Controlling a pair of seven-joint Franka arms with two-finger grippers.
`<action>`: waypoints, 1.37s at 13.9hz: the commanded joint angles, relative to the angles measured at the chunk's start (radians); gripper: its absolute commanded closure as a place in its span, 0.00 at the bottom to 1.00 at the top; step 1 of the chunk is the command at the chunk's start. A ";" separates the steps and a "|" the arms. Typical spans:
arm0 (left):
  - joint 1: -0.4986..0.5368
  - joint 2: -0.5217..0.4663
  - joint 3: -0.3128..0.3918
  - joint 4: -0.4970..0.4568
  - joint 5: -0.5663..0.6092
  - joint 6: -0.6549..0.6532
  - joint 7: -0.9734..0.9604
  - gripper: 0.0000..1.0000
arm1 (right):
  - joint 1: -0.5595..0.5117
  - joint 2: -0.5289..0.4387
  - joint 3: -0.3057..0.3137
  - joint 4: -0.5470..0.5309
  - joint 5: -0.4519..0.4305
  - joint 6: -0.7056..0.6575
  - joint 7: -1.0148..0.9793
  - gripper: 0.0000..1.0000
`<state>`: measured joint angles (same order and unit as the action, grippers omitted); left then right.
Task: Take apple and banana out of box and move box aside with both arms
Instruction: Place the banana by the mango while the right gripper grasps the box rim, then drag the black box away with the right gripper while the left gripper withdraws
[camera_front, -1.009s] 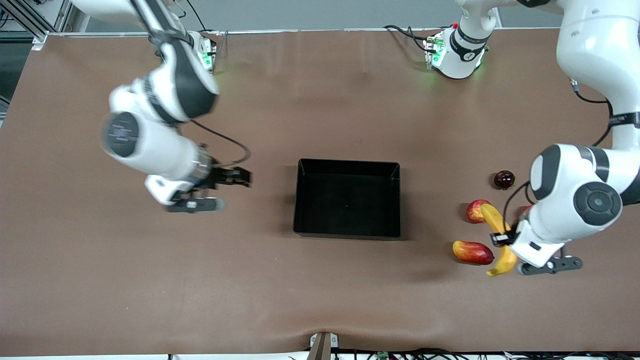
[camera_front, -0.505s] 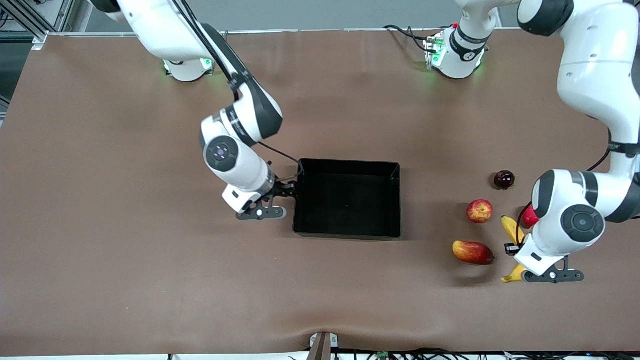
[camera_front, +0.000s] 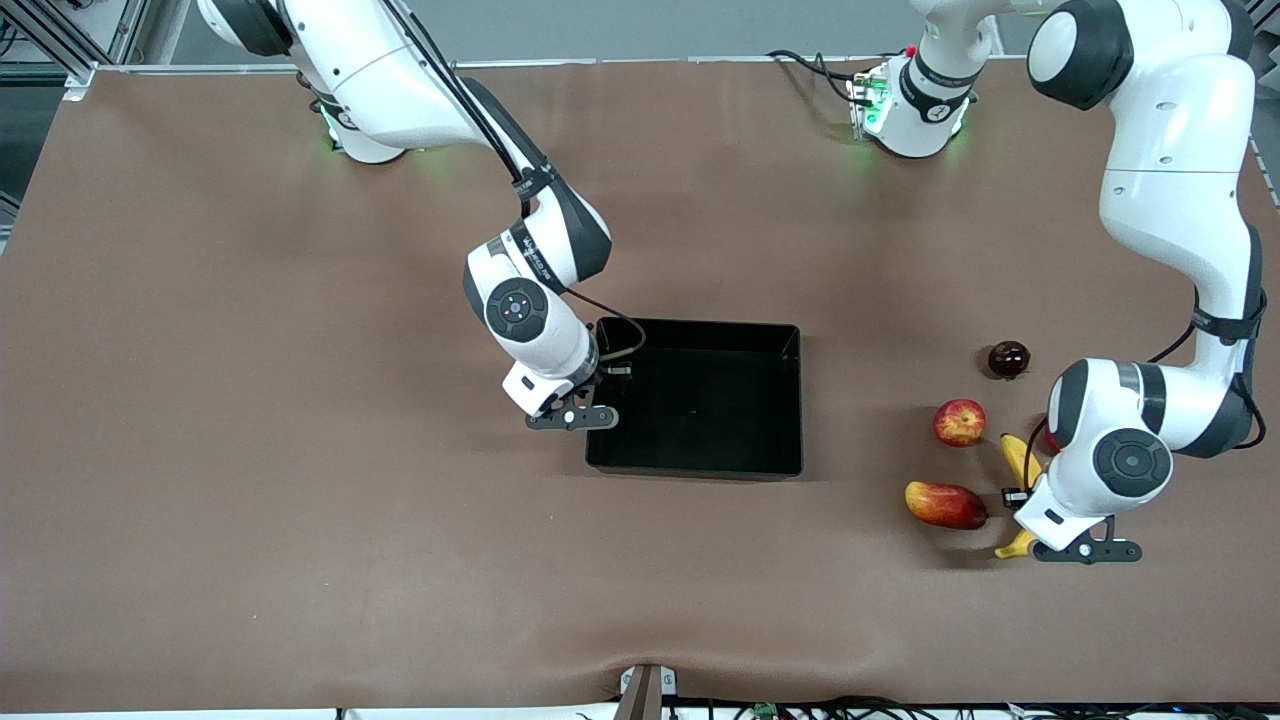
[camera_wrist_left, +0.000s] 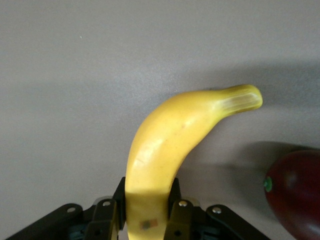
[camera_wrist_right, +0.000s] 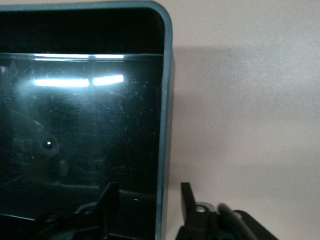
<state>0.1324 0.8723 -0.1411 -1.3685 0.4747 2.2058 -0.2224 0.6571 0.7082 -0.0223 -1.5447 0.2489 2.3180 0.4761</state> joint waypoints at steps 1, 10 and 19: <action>-0.008 0.023 0.008 0.012 0.027 0.000 0.003 0.77 | 0.006 0.007 -0.010 0.020 0.007 -0.006 0.024 1.00; -0.005 -0.139 -0.011 0.016 0.016 -0.102 0.015 0.00 | -0.085 -0.070 -0.008 0.049 0.018 -0.127 0.012 1.00; 0.010 -0.495 -0.038 0.008 -0.246 -0.375 0.048 0.00 | -0.339 -0.361 -0.019 -0.061 -0.006 -0.416 -0.083 1.00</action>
<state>0.1336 0.4559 -0.1693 -1.3215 0.2599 1.8907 -0.1830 0.3735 0.4432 -0.0579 -1.4973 0.2460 1.9003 0.4344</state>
